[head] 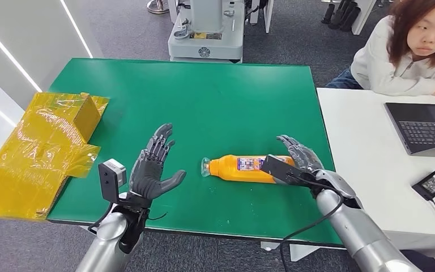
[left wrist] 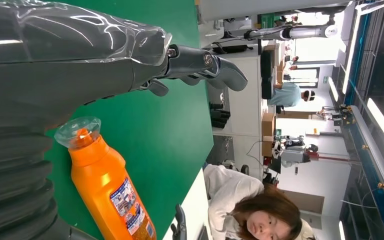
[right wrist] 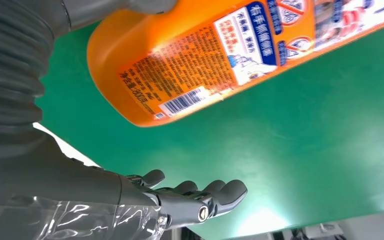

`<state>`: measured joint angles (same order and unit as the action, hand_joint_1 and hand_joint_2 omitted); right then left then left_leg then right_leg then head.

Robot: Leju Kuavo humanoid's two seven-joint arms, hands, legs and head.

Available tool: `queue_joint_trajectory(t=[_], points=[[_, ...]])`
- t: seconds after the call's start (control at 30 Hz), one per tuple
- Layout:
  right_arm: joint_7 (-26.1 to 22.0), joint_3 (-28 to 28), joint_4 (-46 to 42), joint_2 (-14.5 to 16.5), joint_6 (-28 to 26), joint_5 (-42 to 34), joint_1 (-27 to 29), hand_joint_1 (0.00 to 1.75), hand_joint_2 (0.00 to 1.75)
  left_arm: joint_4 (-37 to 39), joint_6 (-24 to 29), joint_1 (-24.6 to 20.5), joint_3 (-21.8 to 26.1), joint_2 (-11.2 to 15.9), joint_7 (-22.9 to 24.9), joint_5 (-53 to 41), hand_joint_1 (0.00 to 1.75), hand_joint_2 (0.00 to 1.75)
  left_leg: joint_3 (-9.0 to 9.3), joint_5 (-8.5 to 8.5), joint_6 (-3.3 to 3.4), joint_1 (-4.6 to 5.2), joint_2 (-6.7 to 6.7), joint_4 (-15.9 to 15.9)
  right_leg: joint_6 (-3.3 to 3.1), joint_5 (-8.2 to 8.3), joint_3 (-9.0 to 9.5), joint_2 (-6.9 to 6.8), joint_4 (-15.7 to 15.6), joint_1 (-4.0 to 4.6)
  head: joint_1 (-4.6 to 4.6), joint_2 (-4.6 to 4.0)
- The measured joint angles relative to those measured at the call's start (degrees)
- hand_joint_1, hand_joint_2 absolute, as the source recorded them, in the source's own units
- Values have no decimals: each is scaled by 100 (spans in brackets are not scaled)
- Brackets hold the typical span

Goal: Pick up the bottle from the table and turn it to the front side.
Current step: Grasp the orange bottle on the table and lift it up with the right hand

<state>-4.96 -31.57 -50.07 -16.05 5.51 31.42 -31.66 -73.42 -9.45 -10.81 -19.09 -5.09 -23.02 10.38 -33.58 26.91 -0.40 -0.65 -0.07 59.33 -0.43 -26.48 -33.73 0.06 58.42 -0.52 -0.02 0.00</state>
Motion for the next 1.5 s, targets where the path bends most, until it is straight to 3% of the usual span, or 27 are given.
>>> queue_joint_trajectory(t=[0.3, 0.63, 0.8, 1.07, 1.3, 1.5], points=[[84, -237, -288, -235, 47, -75, 249, 0, 175, 56, 74, -39, -1, 33, -22, 48, 0, 175, -1, 1, 1, 0, 0, 0, 0, 0, 0, 0, -1, 0, 1, 0], [-240, -566, -996, -328, -714, 830, 441, 0, 175, 189, 232, -234, -1, 56, -236, -145, 0, 175, -1, -1, -1, -1, 2, 0, 0, 0, -2, 1, 1, 0, -1, 0], [-342, -686, -1196, -325, -782, 996, 425, 0, 175, 469, 150, -435, -1, 54, -384, -103, 0, 175, -2, -1, -1, 0, 1, 0, -1, 1, -1, 1, 2, 0, 0, 0], [-326, -833, -1183, -312, -642, 1021, 260, 0, 175, 877, 79, -670, -2, 20, -426, -5, 0, 175, -4, -1, -1, 0, 1, 1, 0, 1, -1, 0, 2, 0, 0, 0], [-11, -1173, -724, -209, 287, 813, -344, 0, 175, 1105, -180, -797, -16, -21, -408, 251, 0, 175, -3, -4, 0, 0, 1, 1, -1, 2, -2, 1, 3, 0, 0, 0], [18, -1411, -392, -156, 418, 759, -682, 0, 175, 1221, -199, -842, -38, -42, -404, 284, 0, 175, -4, -7, 2, 0, -2, 1, 0, 3, -1, -2, 3, 0, 0, 0]])
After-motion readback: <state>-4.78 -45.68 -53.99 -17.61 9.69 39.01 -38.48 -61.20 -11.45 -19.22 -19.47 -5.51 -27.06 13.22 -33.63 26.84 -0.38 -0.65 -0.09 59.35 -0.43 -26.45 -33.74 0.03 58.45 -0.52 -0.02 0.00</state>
